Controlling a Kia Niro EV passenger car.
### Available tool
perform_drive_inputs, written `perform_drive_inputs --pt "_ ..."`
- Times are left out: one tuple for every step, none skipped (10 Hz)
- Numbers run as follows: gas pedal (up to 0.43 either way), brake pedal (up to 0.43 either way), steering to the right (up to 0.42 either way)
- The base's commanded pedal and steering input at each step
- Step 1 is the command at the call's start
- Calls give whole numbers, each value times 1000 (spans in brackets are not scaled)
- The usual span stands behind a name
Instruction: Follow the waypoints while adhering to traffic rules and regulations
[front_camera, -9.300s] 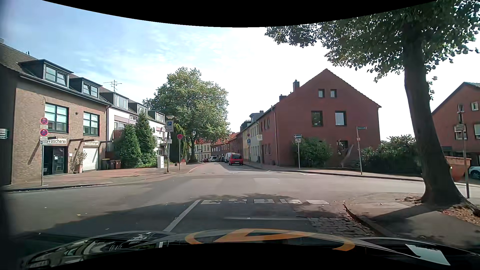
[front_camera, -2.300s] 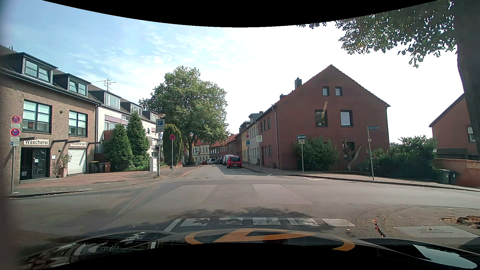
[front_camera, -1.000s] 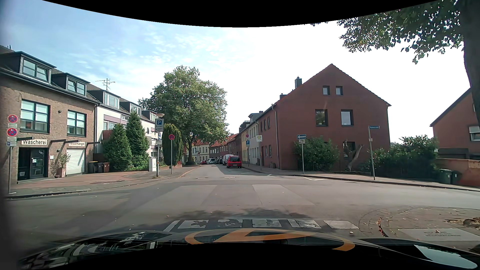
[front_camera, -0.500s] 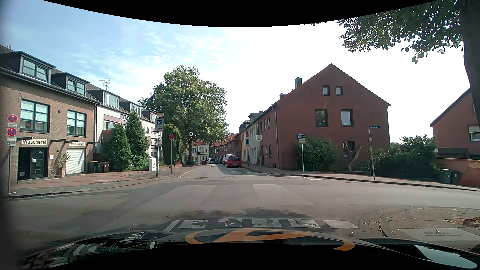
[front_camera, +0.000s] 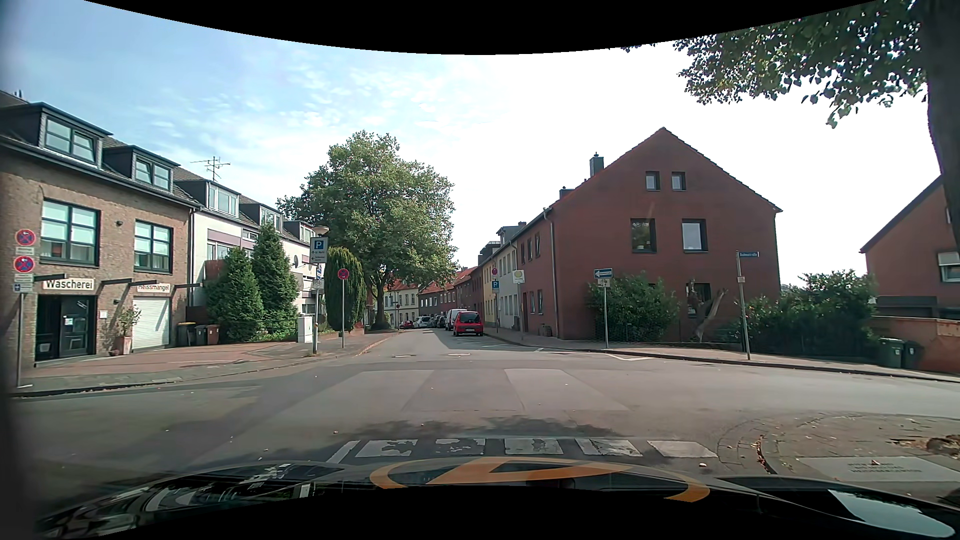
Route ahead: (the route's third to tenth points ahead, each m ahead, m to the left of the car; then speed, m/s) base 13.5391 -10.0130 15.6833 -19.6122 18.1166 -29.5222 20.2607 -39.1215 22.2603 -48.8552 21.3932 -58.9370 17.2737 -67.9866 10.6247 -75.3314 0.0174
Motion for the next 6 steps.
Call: perform_drive_inputs --pt "0 116 8" --pt "0 98 8" --pt "0 73 8" --pt "0 55 8" --pt "0 37 7" --pt "0 37 8"
